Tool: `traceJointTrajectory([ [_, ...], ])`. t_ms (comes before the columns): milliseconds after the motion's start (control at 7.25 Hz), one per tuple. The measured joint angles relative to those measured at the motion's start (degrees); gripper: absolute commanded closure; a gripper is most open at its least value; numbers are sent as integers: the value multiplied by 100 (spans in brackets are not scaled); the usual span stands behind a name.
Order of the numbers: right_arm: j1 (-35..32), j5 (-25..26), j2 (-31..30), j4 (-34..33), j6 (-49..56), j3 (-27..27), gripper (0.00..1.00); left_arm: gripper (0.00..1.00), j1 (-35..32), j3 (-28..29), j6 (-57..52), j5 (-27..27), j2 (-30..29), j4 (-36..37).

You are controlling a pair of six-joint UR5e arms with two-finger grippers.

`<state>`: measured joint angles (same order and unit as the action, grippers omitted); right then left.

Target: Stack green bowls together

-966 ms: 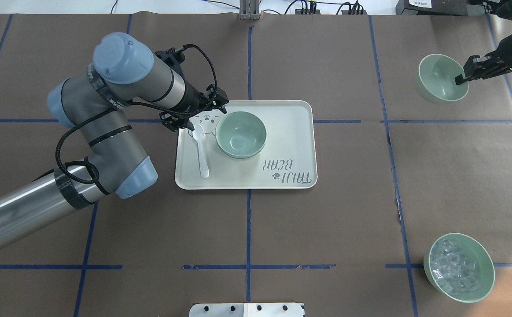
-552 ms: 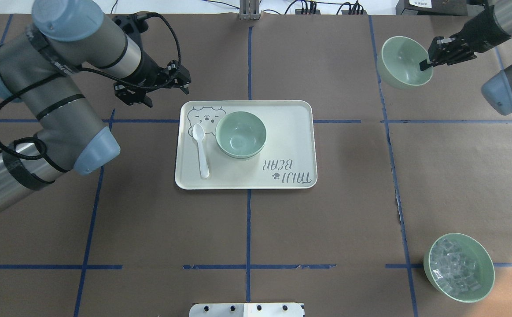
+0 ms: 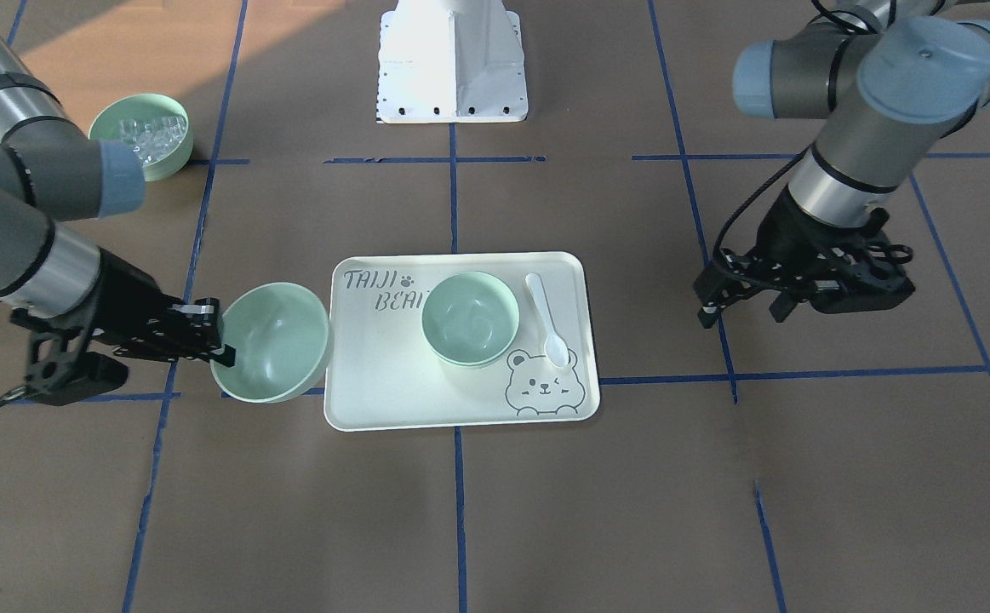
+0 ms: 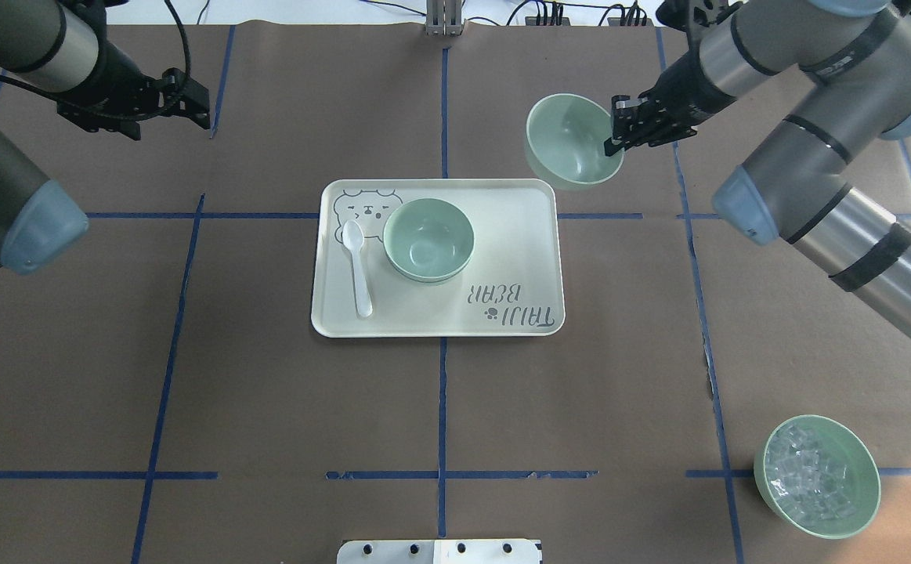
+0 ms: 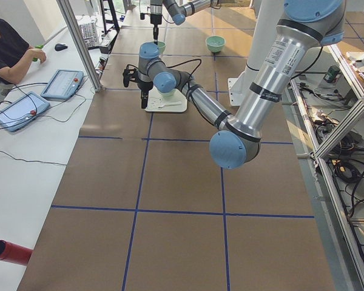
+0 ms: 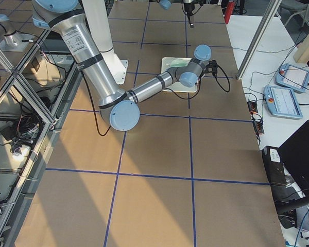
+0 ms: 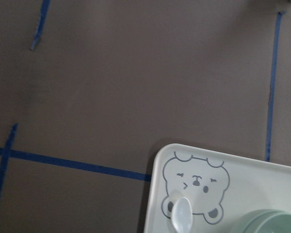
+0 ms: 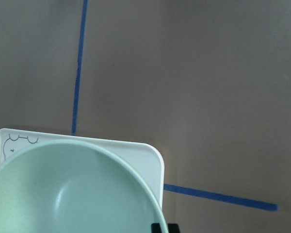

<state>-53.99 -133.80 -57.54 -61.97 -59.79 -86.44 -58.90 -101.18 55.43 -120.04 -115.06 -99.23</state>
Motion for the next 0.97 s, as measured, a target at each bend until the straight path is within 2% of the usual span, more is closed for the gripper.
traceJointTrajectory([
  [552,1165,1190,707,-958,-251,-170,100,0,-948,165,-1985,-19,634,7],
  [966,1476,1526,943,-1139,-260,-37,100,0,-1494,435,-3073,-97,1007,-43],
])
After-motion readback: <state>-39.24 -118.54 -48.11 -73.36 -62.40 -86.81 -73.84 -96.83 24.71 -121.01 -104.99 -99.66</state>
